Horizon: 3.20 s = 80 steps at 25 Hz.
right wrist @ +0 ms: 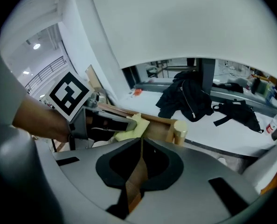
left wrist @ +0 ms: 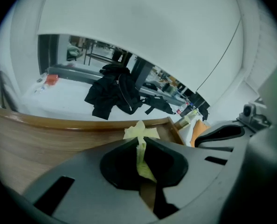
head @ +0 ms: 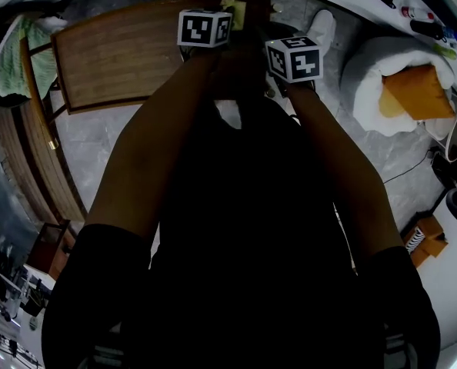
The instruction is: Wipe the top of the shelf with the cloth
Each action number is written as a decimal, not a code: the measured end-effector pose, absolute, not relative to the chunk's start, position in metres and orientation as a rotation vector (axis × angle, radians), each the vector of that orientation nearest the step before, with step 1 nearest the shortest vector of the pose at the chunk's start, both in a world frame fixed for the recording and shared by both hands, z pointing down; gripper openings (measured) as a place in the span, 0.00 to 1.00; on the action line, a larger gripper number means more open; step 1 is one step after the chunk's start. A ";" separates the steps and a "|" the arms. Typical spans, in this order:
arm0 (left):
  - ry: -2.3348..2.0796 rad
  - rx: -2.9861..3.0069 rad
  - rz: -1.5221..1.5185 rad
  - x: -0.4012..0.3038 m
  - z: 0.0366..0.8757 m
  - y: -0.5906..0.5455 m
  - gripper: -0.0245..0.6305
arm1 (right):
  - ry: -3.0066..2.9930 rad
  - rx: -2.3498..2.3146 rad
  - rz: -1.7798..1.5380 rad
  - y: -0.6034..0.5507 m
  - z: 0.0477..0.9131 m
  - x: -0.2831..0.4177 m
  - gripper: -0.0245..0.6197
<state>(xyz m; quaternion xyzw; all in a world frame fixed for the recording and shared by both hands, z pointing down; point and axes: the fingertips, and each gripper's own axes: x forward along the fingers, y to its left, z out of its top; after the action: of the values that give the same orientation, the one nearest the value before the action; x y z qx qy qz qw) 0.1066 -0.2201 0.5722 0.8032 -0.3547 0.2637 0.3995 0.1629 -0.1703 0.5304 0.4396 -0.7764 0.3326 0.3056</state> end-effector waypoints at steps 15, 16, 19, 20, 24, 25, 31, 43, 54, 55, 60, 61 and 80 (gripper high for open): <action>-1.125 1.941 0.628 -0.146 0.586 -0.247 0.08 | -2.112 1.050 0.817 -0.184 0.527 0.004 0.08; -1.143 1.936 0.626 -0.163 0.586 -0.249 0.08 | -2.110 1.044 0.815 -0.183 0.528 -0.003 0.08; -1.200 1.907 0.613 -0.211 0.588 -0.254 0.08 | -2.099 1.026 0.808 -0.180 0.531 -0.017 0.08; -1.218 1.892 0.600 -0.226 0.589 -0.255 0.08 | -2.094 1.022 0.805 -0.180 0.533 -0.020 0.08; -1.288 1.840 0.564 -0.277 0.591 -0.260 0.08 | -2.078 1.012 0.794 -0.181 0.536 -0.029 0.08; -1.304 1.833 0.562 -0.288 0.592 -0.262 0.08 | -2.076 1.010 0.791 -0.181 0.536 -0.032 0.08; -1.418 1.756 0.533 -0.346 0.592 -0.267 0.08 | -2.066 1.007 0.771 -0.181 0.532 -0.034 0.08; -1.596 1.616 0.273 -0.387 0.579 -0.260 0.08 | -2.386 0.955 0.841 -0.153 0.428 0.031 0.08; -1.070 2.154 -0.288 -0.176 0.368 -0.139 0.08 | -3.069 0.870 0.595 -0.076 0.198 0.141 0.08; -1.042 2.197 -0.311 -0.160 0.343 -0.126 0.08 | -3.128 0.853 0.582 -0.066 0.185 0.146 0.08; -0.908 2.431 -0.281 -0.086 0.243 -0.051 0.08 | -3.277 0.709 0.537 -0.011 0.159 0.154 0.08; -0.880 2.469 -0.254 -0.071 0.231 -0.033 0.08 | -3.290 0.680 0.530 0.001 0.160 0.154 0.08; -0.768 2.674 -0.244 -0.036 0.175 0.169 0.08 | -3.364 0.404 0.401 0.149 0.150 0.088 0.08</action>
<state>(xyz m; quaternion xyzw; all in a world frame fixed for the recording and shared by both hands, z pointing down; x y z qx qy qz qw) -0.0356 0.1689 0.1750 0.9429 -0.2708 -0.0860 0.1737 0.0876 0.1494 0.1498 0.1172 -0.9770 0.1166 -0.1348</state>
